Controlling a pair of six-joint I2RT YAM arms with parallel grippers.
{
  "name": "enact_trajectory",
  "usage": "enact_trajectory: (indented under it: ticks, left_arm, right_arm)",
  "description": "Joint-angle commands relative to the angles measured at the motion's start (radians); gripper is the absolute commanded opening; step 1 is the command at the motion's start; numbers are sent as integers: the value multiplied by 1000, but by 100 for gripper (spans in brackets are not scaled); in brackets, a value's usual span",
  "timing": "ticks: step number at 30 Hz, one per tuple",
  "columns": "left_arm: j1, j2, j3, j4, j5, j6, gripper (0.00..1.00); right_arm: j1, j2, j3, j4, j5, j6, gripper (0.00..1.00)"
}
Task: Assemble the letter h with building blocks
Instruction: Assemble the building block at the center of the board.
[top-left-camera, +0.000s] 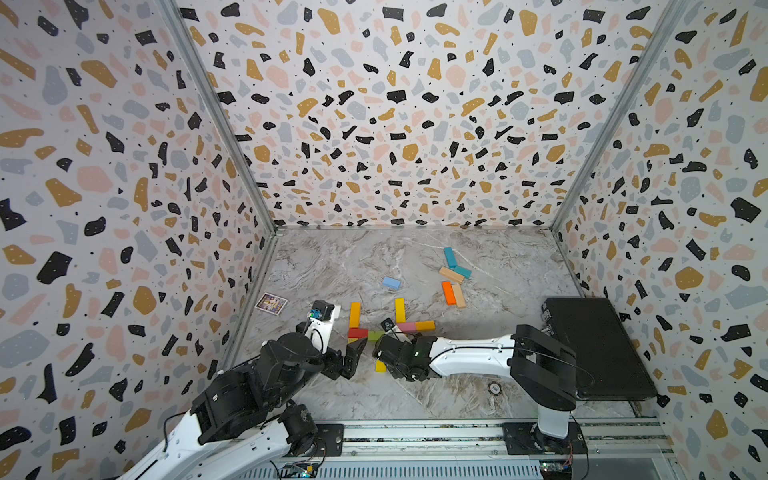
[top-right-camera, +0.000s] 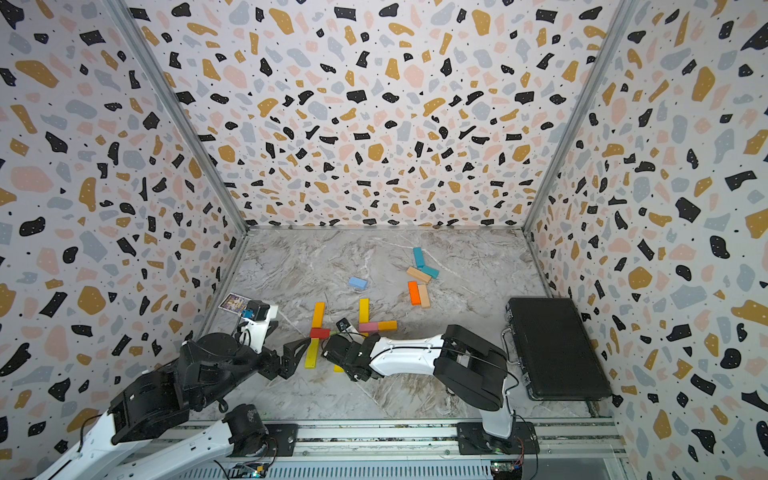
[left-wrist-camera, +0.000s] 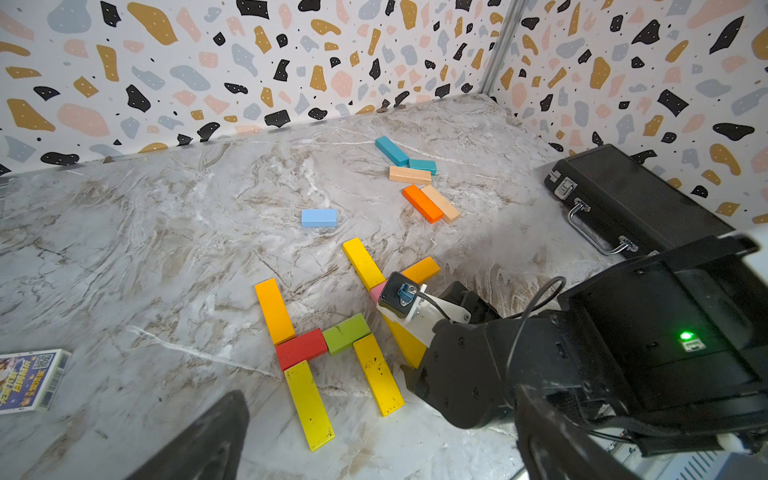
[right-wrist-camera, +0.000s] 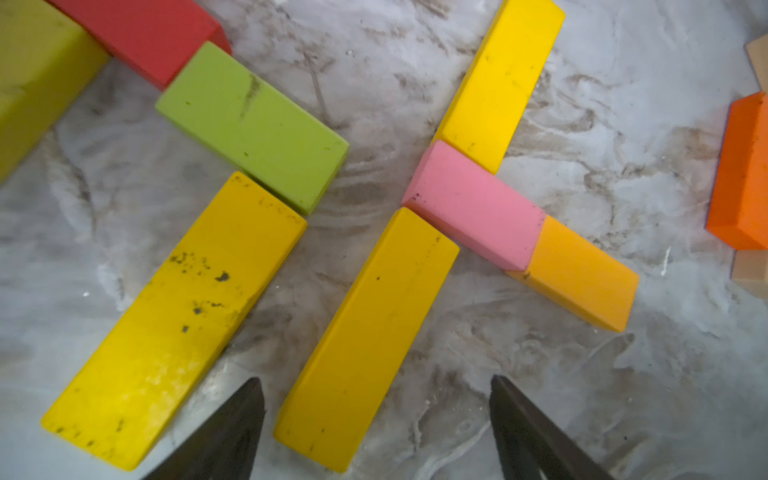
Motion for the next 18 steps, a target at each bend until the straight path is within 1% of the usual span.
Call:
enact_trajectory:
  ticks: [1, 3, 8, 12, 18]
  left_arm:
    - [4, -2, 5, 8, -18, 15, 99]
    - [4, -5, 8, 5, -17, 15, 99]
    - [4, -22, 1, 8, -21, 15, 99]
    - [4, -15, 1, 13, -17, 18, 99]
    - [4, -14, -3, 11, -22, 18, 99]
  right_arm:
    - [-6, -142, -23, 14, 12, -28, 87]
    - [-11, -186, -52, -2, -1, -17, 87]
    - [-42, -267, -135, -9, -111, -7, 85]
    - [-39, -245, -151, -28, -212, -3, 85]
    - [-19, -196, -200, -5, -209, 50, 84]
